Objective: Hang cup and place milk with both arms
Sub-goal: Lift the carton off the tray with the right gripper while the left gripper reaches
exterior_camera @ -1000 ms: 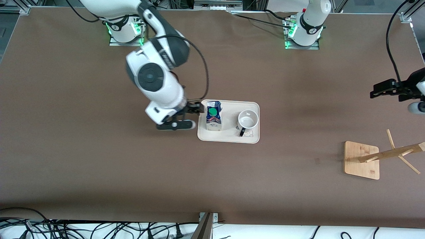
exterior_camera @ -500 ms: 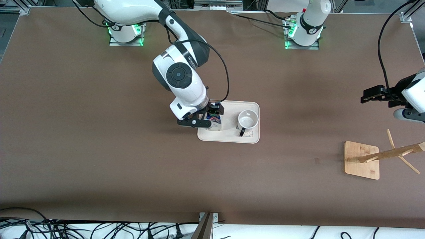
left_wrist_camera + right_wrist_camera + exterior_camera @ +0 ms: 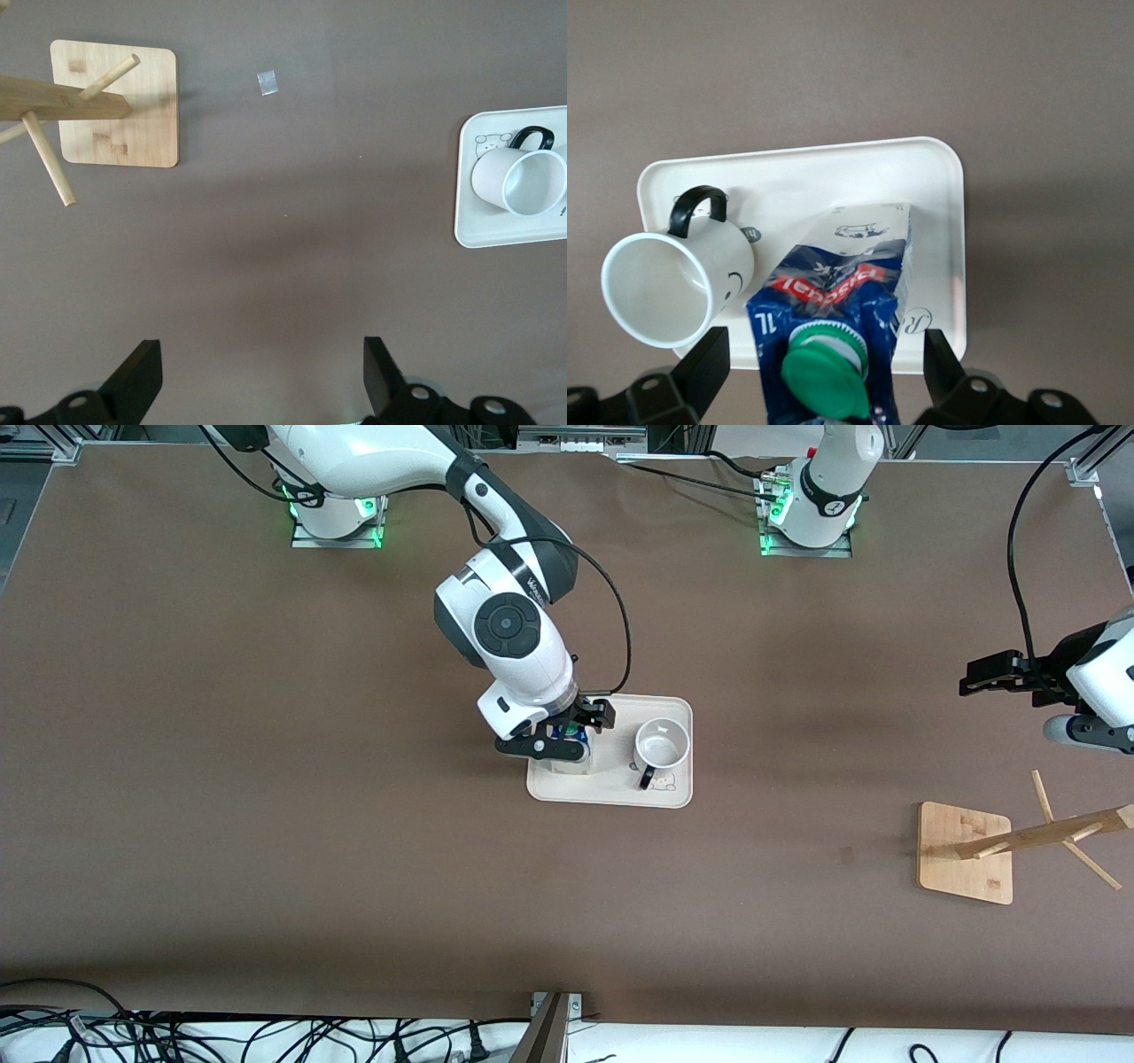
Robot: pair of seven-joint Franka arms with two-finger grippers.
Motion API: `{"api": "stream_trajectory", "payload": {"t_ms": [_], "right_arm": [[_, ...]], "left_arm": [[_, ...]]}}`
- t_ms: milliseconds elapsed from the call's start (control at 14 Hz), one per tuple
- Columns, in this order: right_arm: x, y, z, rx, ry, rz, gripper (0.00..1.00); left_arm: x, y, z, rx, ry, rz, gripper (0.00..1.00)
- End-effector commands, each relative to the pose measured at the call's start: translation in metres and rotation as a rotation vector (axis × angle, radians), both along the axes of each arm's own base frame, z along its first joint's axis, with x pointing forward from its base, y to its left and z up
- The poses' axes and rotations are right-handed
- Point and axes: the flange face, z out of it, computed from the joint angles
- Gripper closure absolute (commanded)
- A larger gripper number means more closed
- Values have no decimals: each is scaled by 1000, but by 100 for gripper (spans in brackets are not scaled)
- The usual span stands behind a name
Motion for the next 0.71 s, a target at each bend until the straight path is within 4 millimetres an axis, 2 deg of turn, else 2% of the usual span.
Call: {"api": "stream_trajectory", "payload": {"t_ms": [0, 143, 214, 286, 500, 571, 643], "right_arm": [[-1, 7, -5, -28, -26, 4, 28], [-2, 6, -7, -33, -21, 12, 53], [-1, 4, -7, -35, -20, 16, 62], [3, -1, -4, -37, -21, 14, 65], [19, -20, 7, -42, -9, 3, 65], [23, -30, 8, -58, 15, 21, 65], [34, -48, 23, -65, 27, 49, 65]], "left_arm": [[0, 15, -1, 10, 7, 3, 0], [1, 25, -4, 0, 9, 22, 0], [3, 25, -5, -1, 6, 24, 0], [3, 26, -6, 0, 8, 22, 0], [2, 28, -11, 12, 21, 26, 0], [2, 27, -12, 13, 22, 23, 0], [2, 29, -13, 12, 24, 26, 0]]}}
